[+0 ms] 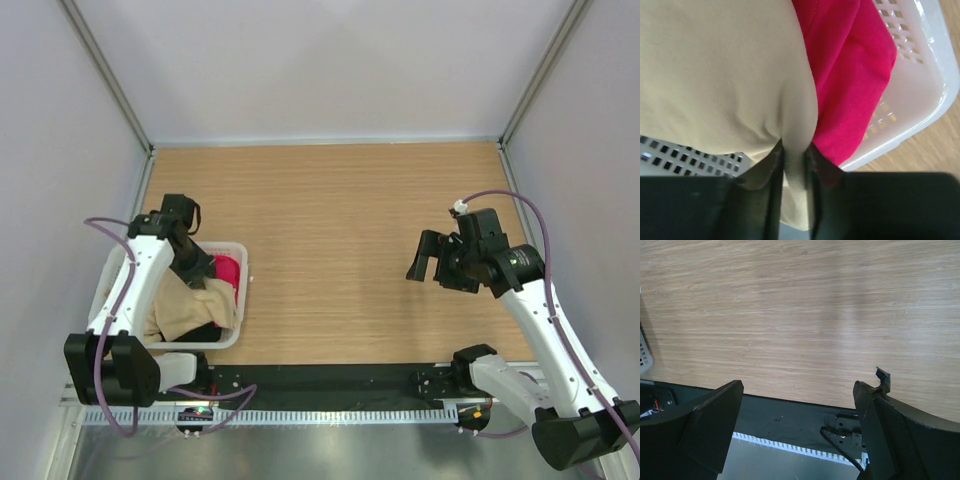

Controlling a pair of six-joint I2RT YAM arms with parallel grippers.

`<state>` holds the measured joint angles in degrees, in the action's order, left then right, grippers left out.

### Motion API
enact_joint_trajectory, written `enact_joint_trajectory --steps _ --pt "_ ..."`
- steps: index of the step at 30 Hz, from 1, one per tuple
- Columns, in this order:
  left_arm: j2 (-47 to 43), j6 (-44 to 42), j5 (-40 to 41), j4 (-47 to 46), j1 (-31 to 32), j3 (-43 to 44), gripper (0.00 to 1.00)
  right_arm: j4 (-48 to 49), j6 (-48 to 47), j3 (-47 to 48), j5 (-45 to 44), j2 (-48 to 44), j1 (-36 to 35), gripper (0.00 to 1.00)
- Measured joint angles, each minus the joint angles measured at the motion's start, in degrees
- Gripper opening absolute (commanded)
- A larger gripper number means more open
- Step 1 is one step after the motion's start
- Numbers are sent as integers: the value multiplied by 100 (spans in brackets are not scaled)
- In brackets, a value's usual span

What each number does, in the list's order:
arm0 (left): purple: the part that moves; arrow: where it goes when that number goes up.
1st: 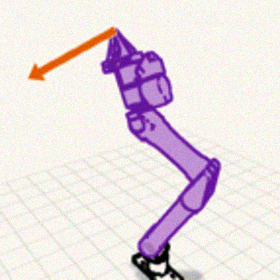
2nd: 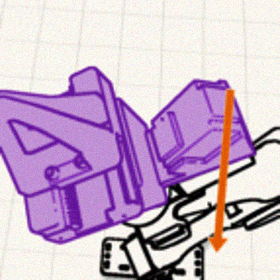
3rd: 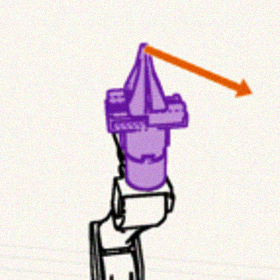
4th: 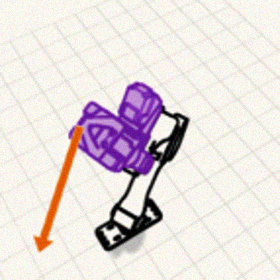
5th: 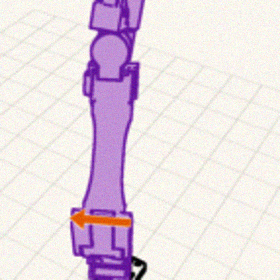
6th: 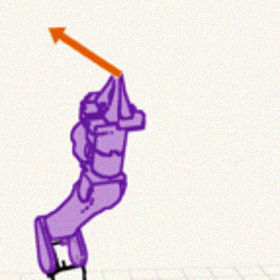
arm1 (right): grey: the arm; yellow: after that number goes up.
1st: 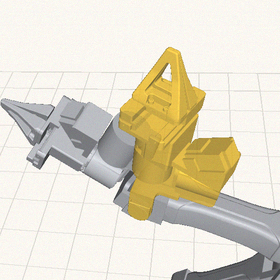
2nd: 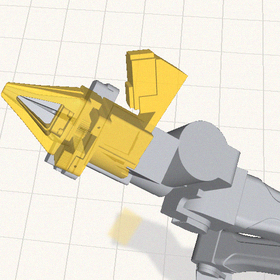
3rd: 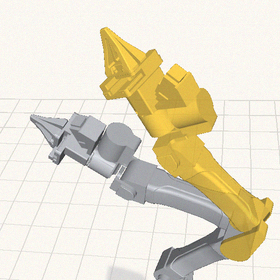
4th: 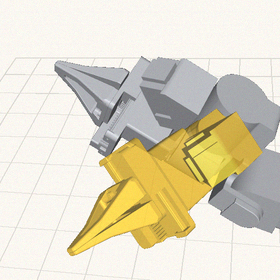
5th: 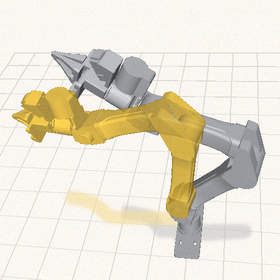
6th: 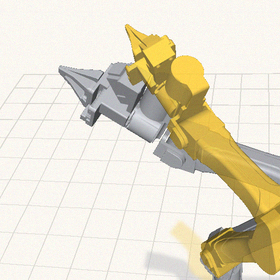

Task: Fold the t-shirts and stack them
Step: Grab the tshirt from the pile, then move the tshirt to the center of the board

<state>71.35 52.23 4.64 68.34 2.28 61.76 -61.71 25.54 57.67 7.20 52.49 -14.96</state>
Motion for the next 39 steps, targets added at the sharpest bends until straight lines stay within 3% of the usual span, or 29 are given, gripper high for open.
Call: enact_joint_trajectory --steps 1,3,7,13,17,20,24,25,26,27,28,29,33,35,36,38,39 --pt "-22 28 13 39 -11 0 8 -4 -17 0 0 0 -11 100" --pt "-153 81 114 127 -11 50 0 -7 -39 0 0 0 -26 100" --pt "-702 127 365 435 -15 713 0 -4 -61 0 0 2 -42 100" --pt "-1427 26 254 192 -15 2695 0 -7 -59 94 39 72 -92 100" --pt "-1370 15 -719 -407 -15 3711 0 -7 -57 216 52 190 -111 100" --pt "-1158 299 -1792 -1390 81 3877 0 -7 -39 260 61 221 -120 100" --pt "-514 643 -2649 -2444 1084 3930 1 0 -33 339 68 280 -133 100" --pt "-308 678 -2833 -2669 1502 3936 14 -7 -33 369 70 319 -133 100" --pt "-55 699 -3001 -2859 1917 3932 38 -2 -35 396 72 361 -138 100" --pt "149 684 -3108 -2979 2159 3904 82 -11 -35 428 72 420 -138 100" --pt "365 675 -3244 -3064 2415 3818 94 -13 -37 463 72 468 -138 100" --pt "492 713 -3300 -3091 2592 3622 100 -7 -39 501 72 522 -138 100" --pt "310 651 -2717 -2568 2693 2302 98 -31 -90 667 68 708 -142 97" --pt "109 608 -2295 -2039 2677 1843 90 -50 -146 756 96 863 -144 94" --pt "33 588 -2140 -1840 2675 1746 78 -44 -162 791 149 968 -149 88" --pt "-138 546 -1873 -1502 2675 1639 66 -31 -190 839 271 1248 -170 80" --pt "-184 494 -1832 -1408 2673 1633 55 -9 -208 870 313 1486 -212 72"
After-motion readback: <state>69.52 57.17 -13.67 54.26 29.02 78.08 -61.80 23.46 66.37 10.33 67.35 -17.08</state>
